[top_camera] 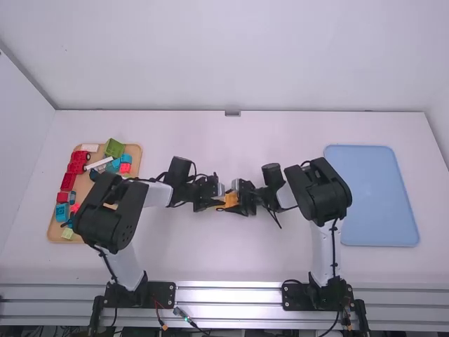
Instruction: Assemble lego blocks to make yellow taxi
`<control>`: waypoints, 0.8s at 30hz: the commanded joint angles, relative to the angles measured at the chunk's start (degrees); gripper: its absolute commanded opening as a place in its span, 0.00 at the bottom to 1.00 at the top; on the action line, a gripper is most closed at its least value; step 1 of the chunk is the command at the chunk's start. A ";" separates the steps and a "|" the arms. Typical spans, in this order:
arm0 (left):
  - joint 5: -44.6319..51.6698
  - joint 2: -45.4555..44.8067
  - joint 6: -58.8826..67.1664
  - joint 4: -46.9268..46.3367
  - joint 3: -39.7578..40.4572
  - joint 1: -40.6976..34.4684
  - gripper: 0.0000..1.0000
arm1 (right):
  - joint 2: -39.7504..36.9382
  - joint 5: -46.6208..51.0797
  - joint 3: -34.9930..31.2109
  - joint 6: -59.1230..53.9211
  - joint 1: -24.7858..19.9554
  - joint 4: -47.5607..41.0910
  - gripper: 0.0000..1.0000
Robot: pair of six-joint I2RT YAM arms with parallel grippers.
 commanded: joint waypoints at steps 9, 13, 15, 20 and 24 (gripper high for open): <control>1.90 -1.25 0.48 -0.13 -1.07 -0.85 0.12 | 1.44 2.54 -0.66 1.22 -0.28 -0.94 0.53; 1.90 -1.25 0.46 -0.15 -1.07 -0.96 0.12 | 1.44 2.54 -0.66 1.22 -0.26 -0.94 0.53; 1.90 -1.25 0.44 -0.15 -1.07 -0.85 0.16 | 1.44 2.54 -0.66 1.20 -0.26 -0.94 0.53; 2.14 -1.25 0.44 -0.15 -1.07 -0.61 0.25 | 1.44 2.54 -0.66 1.25 -0.28 -0.96 0.53; 2.16 -1.25 0.44 -0.13 -1.07 -0.61 0.33 | 1.44 2.56 -0.66 1.25 -0.26 -0.96 0.53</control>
